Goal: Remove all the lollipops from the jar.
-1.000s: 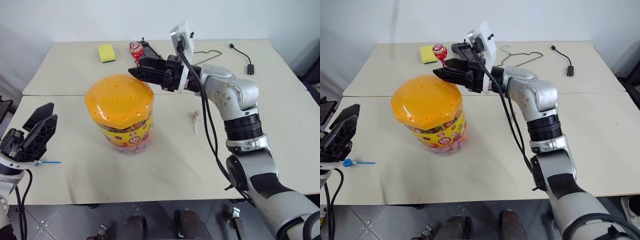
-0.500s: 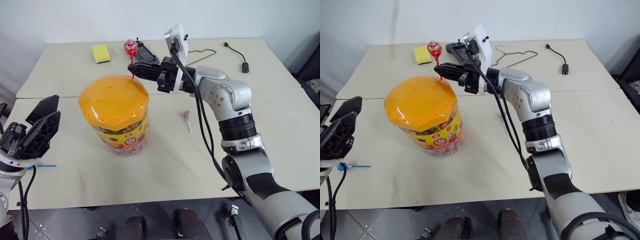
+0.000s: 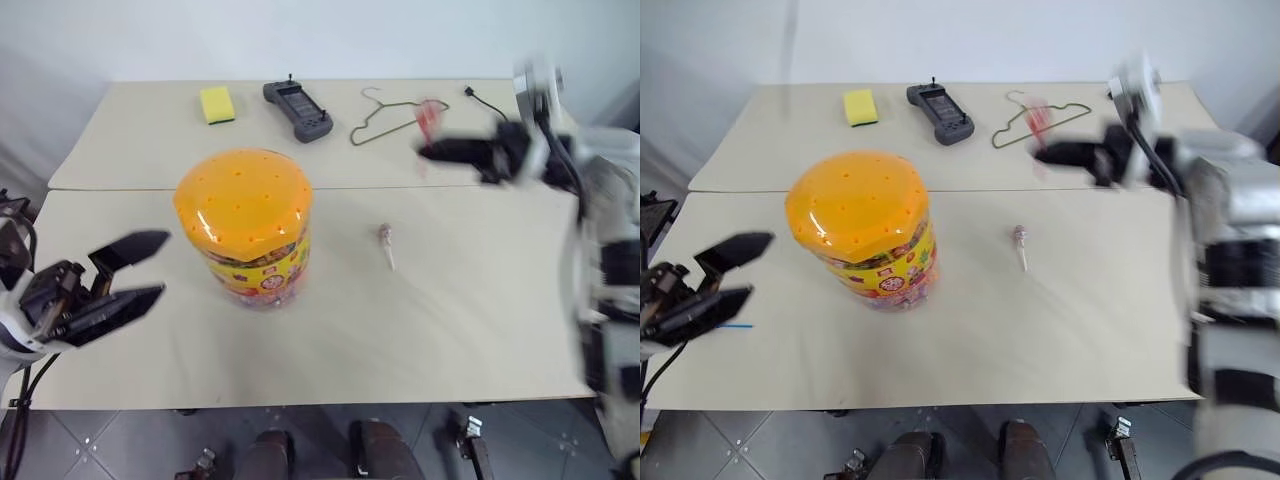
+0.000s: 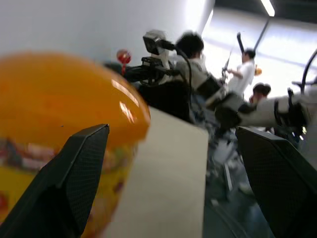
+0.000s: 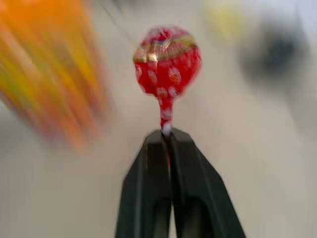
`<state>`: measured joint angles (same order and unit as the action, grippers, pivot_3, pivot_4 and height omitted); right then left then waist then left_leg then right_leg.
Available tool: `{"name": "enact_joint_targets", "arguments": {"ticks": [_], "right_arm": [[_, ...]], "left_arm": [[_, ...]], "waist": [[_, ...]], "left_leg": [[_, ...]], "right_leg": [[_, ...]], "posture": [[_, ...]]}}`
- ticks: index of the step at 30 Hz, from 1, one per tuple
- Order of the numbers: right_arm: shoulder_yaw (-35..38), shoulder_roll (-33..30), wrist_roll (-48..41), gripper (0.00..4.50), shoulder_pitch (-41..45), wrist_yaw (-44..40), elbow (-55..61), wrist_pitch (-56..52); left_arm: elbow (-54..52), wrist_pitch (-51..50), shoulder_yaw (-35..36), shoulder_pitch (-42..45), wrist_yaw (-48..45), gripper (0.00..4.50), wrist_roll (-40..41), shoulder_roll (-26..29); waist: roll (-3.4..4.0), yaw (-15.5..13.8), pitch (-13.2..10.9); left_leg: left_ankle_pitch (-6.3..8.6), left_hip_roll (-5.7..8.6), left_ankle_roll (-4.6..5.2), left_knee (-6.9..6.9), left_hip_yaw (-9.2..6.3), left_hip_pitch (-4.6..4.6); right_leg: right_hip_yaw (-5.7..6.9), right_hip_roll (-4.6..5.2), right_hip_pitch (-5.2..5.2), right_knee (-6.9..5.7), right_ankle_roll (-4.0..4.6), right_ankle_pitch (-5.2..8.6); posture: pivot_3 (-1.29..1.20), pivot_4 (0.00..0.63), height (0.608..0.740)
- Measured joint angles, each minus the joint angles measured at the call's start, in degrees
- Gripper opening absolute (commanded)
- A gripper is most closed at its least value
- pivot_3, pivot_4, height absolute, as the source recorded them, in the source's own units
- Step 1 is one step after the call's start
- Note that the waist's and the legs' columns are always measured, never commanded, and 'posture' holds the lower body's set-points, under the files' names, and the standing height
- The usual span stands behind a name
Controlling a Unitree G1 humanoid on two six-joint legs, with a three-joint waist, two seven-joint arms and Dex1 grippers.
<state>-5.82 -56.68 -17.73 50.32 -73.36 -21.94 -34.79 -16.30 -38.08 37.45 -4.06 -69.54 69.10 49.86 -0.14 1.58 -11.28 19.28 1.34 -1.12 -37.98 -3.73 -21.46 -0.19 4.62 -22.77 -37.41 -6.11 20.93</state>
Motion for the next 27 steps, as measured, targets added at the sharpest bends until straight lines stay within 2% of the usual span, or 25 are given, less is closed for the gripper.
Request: {"name": "enact_joint_targets", "arguments": {"ticks": [3, 6, 11, 14, 19, 22, 25, 27], "right_arm": [[-0.74, -0.41, 3.46, 0.03, -2.75, 2.59, -2.50, -0.65], [-2.12, -3.70, 9.05, 0.03, -8.51, 5.10, -3.50, 2.84], [-1.98, -4.28, 12.74, 0.03, -14.17, 8.95, -4.59, 5.83], [1.82, -4.27, 11.71, 0.70, -17.90, 10.25, -2.01, 4.54], [7.80, -3.80, 9.58, 2.33, -23.20, 11.59, -1.02, 8.12], [14.06, 0.18, 4.99, 3.30, -24.77, 10.51, -2.94, 16.27], [20.34, 3.49, -0.99, 4.31, -24.67, 9.37, -3.69, 18.67], [22.85, 5.16, -3.99, 4.46, -23.47, 7.77, -3.46, 21.43]], "left_arm": [[1.74, 1.83, -2.64, 0.36, -4.40, 4.33, -4.51, 1.57], [4.09, 6.39, -6.30, 2.06, -8.83, 4.33, -10.88, 2.14], [5.78, 8.14, -9.43, 6.00, -9.94, 4.33, -12.49, -0.55], [5.76, 8.11, -9.99, 6.00, -10.11, 4.33, -12.72, -0.77], [5.86, 7.12, -9.43, 5.89, -8.15, 4.33, -12.79, -0.77], [7.92, 5.23, -8.99, 5.92, -3.26, 4.33, -13.82, -0.61], [11.68, 6.02, -8.23, 5.84, 1.27, 4.33, -16.99, -1.35], [15.03, 10.74, -8.25, 4.70, 4.50, 4.33, -23.32, -1.45]], "waist": [[0.13, 1.14, -0.08], [0.14, 1.20, -0.07], [0.10, 1.12, -0.06], [0.10, 0.61, -0.05], [0.10, -0.02, -0.05], [0.10, 0.00, -0.05], [0.12, 0.14, -0.06], [0.12, 0.38, -0.06]], "left_leg": [[-0.06, -0.17, 0.00, -0.03, 0.58, 0.11], [-0.09, -0.18, 0.00, -0.08, 0.64, 0.27], [-0.07, -0.20, 0.01, -0.15, 0.61, 0.26], [-0.06, -0.20, 0.00, -0.14, 0.58, 0.25], [-0.06, -0.19, 0.00, -0.19, 0.57, 0.24], [-0.07, -0.18, 0.01, -0.23, 0.59, 0.27], [-0.07, -0.19, 0.00, -0.23, 0.60, 0.30], [-0.07, -0.21, 0.00, -0.18, 0.62, 0.35]], "right_leg": [[-0.15, -0.08, -0.07, -0.03, 0.01, 0.01], [-0.23, -0.08, -0.04, -0.20, 0.02, 0.01], [-0.24, -0.03, -0.06, -0.29, -0.01, -0.01], [-0.20, -0.03, -0.05, -0.28, -0.01, -0.01], [-0.20, -0.03, -0.04, -0.27, -0.01, -0.01], [-0.21, -0.04, 0.00, -0.32, -0.01, -0.01], [-0.20, -0.06, 0.00, -0.38, -0.02, -0.01], [-0.21, -0.08, -0.01, -0.36, -0.02, -0.01]], "posture": [[0.00, 0.150, 0.740], [0.00, 0.150, 0.740], [0.00, 0.150, 0.740], [0.00, 0.150, 0.740], [0.00, 0.150, 0.740], [0.00, 0.150, 0.740], [0.00, 0.150, 0.740], [0.00, 0.150, 0.740]]}}
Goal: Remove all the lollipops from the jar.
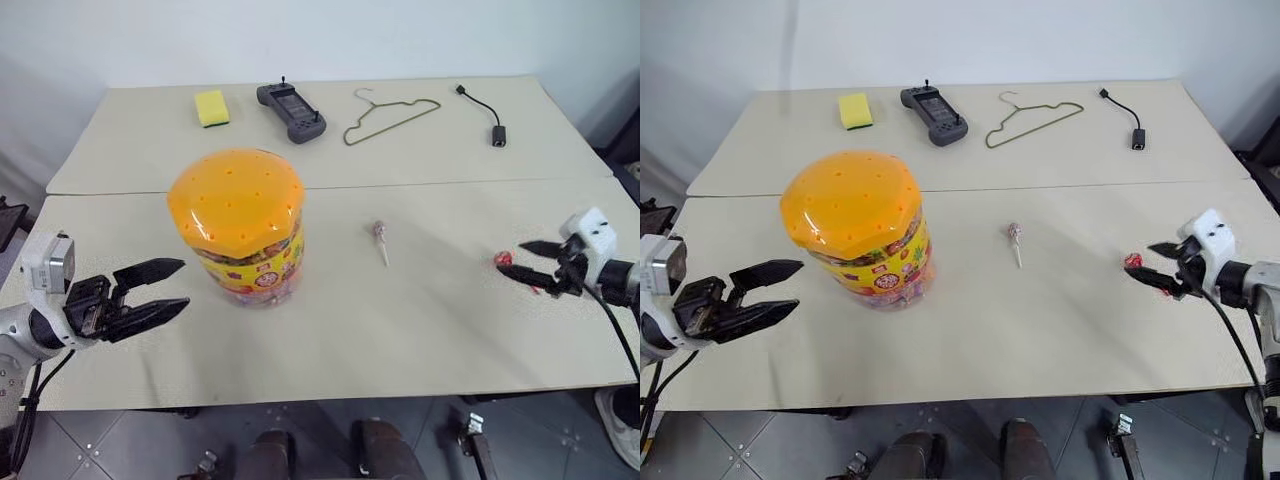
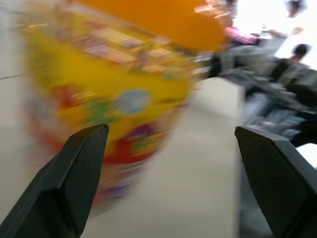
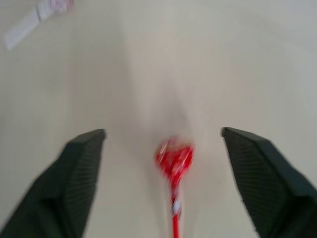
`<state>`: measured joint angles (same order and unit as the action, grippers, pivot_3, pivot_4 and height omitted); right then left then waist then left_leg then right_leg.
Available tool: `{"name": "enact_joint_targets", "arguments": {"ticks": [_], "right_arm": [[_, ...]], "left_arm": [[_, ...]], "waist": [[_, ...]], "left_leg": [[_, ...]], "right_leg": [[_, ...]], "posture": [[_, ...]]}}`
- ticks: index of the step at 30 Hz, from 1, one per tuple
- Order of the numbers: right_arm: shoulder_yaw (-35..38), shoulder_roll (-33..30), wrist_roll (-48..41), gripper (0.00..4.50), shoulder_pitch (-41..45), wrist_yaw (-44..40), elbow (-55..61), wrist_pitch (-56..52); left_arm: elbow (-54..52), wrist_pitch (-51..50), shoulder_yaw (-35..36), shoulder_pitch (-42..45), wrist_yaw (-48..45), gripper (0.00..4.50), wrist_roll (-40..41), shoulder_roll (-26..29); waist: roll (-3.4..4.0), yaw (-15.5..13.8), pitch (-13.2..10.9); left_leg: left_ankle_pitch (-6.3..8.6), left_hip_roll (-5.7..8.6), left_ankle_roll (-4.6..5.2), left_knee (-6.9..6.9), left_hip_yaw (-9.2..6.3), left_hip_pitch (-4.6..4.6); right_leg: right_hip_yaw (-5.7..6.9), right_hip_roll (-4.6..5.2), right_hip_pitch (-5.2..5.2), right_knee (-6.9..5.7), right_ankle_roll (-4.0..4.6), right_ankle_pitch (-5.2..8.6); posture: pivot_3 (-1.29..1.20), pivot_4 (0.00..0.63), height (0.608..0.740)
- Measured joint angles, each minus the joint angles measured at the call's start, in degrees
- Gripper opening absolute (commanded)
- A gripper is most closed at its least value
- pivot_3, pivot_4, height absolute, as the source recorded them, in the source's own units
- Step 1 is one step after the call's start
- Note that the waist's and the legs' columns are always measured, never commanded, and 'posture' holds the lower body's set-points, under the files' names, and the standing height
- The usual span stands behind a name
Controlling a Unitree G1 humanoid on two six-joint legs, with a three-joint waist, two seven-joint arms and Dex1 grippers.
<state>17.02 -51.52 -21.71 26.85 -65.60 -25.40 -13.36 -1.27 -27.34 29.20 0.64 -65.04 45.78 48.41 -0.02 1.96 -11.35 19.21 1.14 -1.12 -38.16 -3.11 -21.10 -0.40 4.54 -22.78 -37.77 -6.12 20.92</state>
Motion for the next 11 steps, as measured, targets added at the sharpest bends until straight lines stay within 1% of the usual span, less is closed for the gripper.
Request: {"name": "enact_joint_targets", "arguments": {"ticks": [3, 4, 5, 6, 8, 9, 11], "right_arm": [[1.15, 3.56, -3.21, 4.46, 2.68, -0.77, 3.56, 1.45], [0.77, 6.20, -5.25, 4.46, 3.23, -1.26, 8.13, 1.13], [-0.53, 7.59, -6.36, 4.46, 3.13, -2.04, 11.49, 1.04], [-2.83, 8.53, -6.72, 4.46, 2.11, -3.59, 14.98, 1.53], [-8.75, 10.57, -5.09, 4.46, -1.52, -8.11, 19.07, 6.02], [-12.23, 12.66, -3.78, 4.46, -3.43, -9.98, 19.41, 8.68], [-15.63, 17.26, -1.86, 4.46, -5.26, -10.84, 16.65, 13.21]], "left_arm": [[4.13, 7.67, -1.42, -2.13, 4.62, 4.33, -10.45, -0.01], [4.87, 11.61, -1.98, -3.83, 7.03, 4.33, -15.05, -0.36], [5.00, 13.23, -2.43, -4.39, 8.06, 4.33, -16.86, -1.15], [4.56, 14.31, -2.54, -4.76, 8.82, 4.33, -17.41, -2.57], [2.24, 16.03, -2.41, -5.52, 11.93, 4.33, -17.85, -6.61], [0.98, 16.82, -2.63, -5.89, 14.04, 4.33, -18.37, -9.03], [-1.37, 17.36, -3.35, -6.12, 18.01, 4.33, -19.23, -12.74]], "waist": [[0.00, 0.35, 0.00], [0.00, 0.42, 0.00], [0.00, 0.29, 0.00], [-0.01, -0.01, 0.01], [-0.29, -0.68, 0.17], [-0.38, -1.05, 0.22], [-0.42, -1.80, 0.23]], "left_leg": [[0.00, -0.03, -0.01, 0.01, 0.03, 0.01], [0.00, -0.06, -0.02, 0.03, 0.00, -0.01], [0.01, -0.05, -0.02, 0.02, -0.02, -0.02], [0.01, -0.06, -0.03, 0.03, -0.05, -0.06], [0.07, -0.05, -0.05, 0.00, -0.21, -0.08], [0.11, -0.04, -0.04, -0.05, -0.26, -0.12], [0.15, 0.08, 0.04, -0.24, -0.25, -0.22]], "right_leg": [[0.00, -0.01, 0.00, 0.00, 0.00, 0.00], [0.01, -0.01, -0.02, 0.01, 0.00, 0.00], [0.03, 0.01, -0.03, -0.02, 0.00, 0.00], [0.05, 0.01, -0.04, 0.01, 0.00, 0.00], [0.18, 0.05, 0.02, 0.03, -0.02, -0.01], [0.22, 0.05, 0.05, 0.08, -0.03, -0.02], [0.17, 0.11, 0.09, 0.10, -0.18, -0.10]], "posture": [[0.00, 0.150, 0.740], [0.00, 0.150, 0.740], [0.00, 0.150, 0.740], [0.00, 0.150, 0.740], [0.00, 0.150, 0.740], [0.00, 0.150, 0.740], [0.00, 0.150, 0.740]]}}
